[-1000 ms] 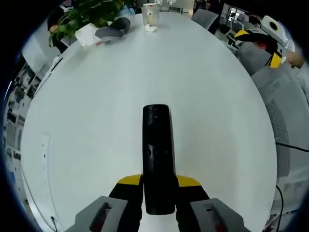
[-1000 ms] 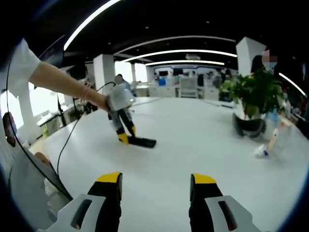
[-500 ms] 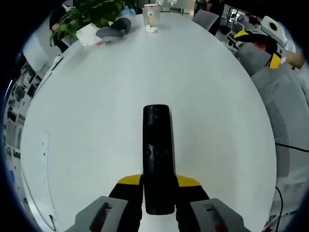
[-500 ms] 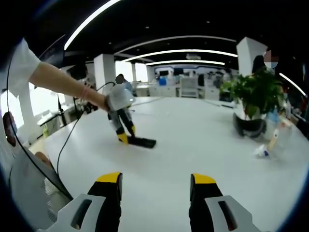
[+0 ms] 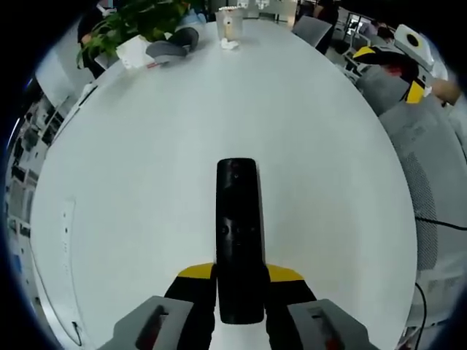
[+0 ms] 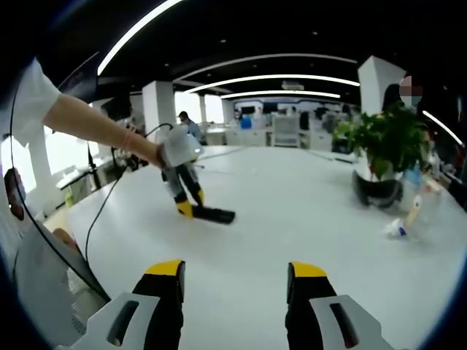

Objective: Press the specified remote control buttons in sequence, fully releasing each button before pressing the next.

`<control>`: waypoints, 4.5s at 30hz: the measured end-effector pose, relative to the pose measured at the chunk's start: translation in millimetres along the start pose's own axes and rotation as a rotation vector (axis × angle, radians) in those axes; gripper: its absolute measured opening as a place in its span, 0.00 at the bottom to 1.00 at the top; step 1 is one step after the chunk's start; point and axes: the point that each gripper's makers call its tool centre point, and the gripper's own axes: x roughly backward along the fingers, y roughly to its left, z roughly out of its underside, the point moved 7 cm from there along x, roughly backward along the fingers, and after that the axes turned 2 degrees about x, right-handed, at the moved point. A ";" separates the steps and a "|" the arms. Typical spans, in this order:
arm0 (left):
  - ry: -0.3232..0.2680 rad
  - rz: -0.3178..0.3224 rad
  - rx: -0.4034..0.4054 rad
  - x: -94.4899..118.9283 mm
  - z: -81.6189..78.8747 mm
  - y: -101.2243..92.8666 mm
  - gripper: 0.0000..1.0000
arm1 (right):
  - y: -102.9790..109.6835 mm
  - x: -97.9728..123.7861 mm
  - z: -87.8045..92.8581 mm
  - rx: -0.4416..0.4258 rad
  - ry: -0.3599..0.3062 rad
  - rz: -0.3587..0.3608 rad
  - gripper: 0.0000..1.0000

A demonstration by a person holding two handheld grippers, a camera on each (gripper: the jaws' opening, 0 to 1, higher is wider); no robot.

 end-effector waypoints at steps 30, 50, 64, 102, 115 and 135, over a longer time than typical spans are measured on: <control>-0.006 -0.003 0.003 0.9 2.0 -7.8 0.24 | 1.3 -0.2 1.0 -0.001 0.009 -0.006 0.54; -0.014 -0.004 0.003 1.9 3.4 -14.0 0.24 | 1.3 -0.2 0.9 -0.002 0.014 -0.010 0.54; -0.028 -0.007 0.016 1.6 4.4 -18.0 0.24 | 2.3 -1.0 1.4 0.002 0.016 -0.018 0.54; -0.059 -0.014 0.037 0.7 6.0 -31.0 0.24 | 3.5 -1.9 1.4 0.007 0.019 -0.027 0.54; -0.067 -0.012 0.033 0.6 7.0 -37.0 0.24 | 4.7 -2.1 2.0 0.013 0.021 -0.030 0.54; -0.077 -0.012 0.034 0.6 7.2 -44.4 0.24 | 4.5 -1.5 2.3 0.018 0.024 -0.027 0.54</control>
